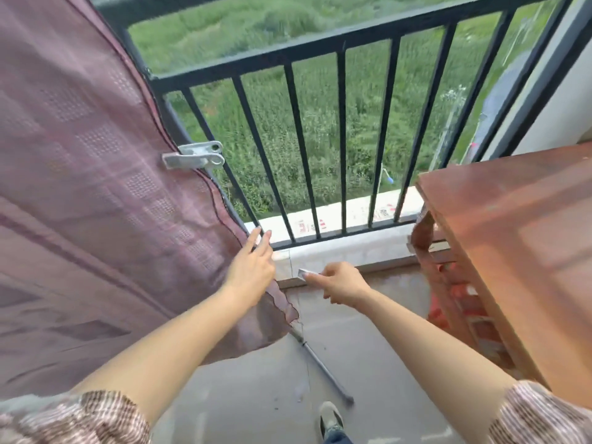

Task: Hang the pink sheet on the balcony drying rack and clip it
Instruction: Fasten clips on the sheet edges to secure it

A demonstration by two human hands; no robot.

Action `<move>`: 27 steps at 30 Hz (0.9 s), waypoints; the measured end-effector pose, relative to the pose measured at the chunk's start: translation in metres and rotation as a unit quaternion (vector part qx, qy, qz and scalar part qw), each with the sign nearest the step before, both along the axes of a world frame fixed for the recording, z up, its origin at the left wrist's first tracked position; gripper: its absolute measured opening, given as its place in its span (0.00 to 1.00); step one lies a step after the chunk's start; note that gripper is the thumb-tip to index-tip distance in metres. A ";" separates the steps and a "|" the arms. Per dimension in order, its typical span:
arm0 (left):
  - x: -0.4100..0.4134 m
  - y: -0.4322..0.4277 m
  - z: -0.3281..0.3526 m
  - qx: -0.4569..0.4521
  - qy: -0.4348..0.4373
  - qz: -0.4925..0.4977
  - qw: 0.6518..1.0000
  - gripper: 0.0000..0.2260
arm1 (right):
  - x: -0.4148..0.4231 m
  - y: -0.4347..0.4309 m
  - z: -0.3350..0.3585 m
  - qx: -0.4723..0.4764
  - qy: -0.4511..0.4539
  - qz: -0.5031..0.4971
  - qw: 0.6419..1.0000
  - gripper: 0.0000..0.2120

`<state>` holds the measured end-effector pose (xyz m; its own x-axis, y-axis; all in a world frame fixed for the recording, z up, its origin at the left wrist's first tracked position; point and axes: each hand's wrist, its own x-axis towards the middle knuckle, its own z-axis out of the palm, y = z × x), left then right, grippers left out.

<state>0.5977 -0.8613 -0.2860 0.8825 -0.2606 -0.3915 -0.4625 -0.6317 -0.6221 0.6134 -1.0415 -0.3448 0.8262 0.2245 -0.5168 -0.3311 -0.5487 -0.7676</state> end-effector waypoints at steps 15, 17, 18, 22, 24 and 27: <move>0.051 0.009 -0.021 0.031 0.085 0.020 0.996 0.11 | 0.012 0.034 -0.019 -0.009 -0.024 0.057 0.998 0.11; 0.052 0.014 -0.022 -0.001 0.086 0.011 0.996 0.11 | 0.011 0.035 -0.021 -0.019 -0.050 0.053 0.997 0.13; 0.053 0.017 -0.022 -0.019 0.082 0.014 0.996 0.11 | 0.012 0.036 -0.024 -0.028 -0.067 0.055 0.996 0.13; 0.056 0.024 -0.022 -0.055 0.074 0.052 0.994 0.07 | 0.017 0.044 -0.034 -0.059 -0.126 0.070 0.988 0.12; 0.056 0.025 -0.023 -0.055 0.074 0.058 0.994 0.08 | 0.020 0.049 -0.035 -0.069 -0.147 0.075 0.984 0.11; 0.056 0.028 -0.024 -0.061 0.068 0.047 0.995 0.07 | 0.026 0.056 -0.036 -0.065 -0.149 0.081 0.983 0.13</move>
<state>0.6534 -0.8336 -0.3103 0.8464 -0.2318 -0.4795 -0.4719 -0.7437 -0.4734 0.6395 -0.9852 -0.3804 0.9045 0.3131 -0.2896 -0.0018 -0.6761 -0.7368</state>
